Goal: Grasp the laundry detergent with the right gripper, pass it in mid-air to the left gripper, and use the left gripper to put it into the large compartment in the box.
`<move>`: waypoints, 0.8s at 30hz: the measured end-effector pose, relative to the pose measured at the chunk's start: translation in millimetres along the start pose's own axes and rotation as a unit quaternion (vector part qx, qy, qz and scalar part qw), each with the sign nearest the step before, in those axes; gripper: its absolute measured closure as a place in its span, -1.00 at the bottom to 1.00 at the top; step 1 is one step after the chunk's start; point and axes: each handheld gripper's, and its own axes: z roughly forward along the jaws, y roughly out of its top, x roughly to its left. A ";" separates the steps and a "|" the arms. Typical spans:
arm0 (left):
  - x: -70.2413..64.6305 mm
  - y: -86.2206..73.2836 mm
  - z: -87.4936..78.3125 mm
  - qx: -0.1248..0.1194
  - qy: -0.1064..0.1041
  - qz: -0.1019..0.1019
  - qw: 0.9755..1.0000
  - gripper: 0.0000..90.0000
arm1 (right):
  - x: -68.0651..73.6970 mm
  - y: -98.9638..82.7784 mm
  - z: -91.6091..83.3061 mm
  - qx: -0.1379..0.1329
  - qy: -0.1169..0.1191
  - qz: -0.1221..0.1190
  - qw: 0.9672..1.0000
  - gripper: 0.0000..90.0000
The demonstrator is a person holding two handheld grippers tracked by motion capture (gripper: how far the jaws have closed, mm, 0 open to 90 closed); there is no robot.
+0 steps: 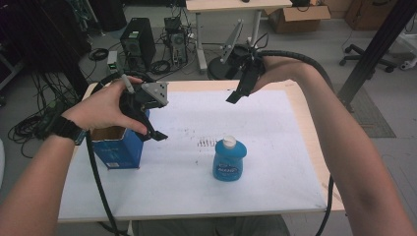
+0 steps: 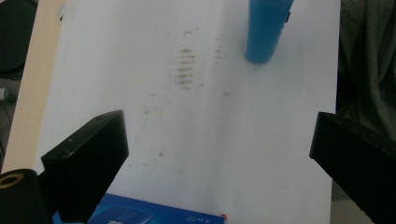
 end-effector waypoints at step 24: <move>-4.3 2.4 -1.5 0.001 -0.002 0.002 1.000 -0.89 | 4.3 -6.7 -5.0 0.003 -0.005 0.003 1.000 -0.82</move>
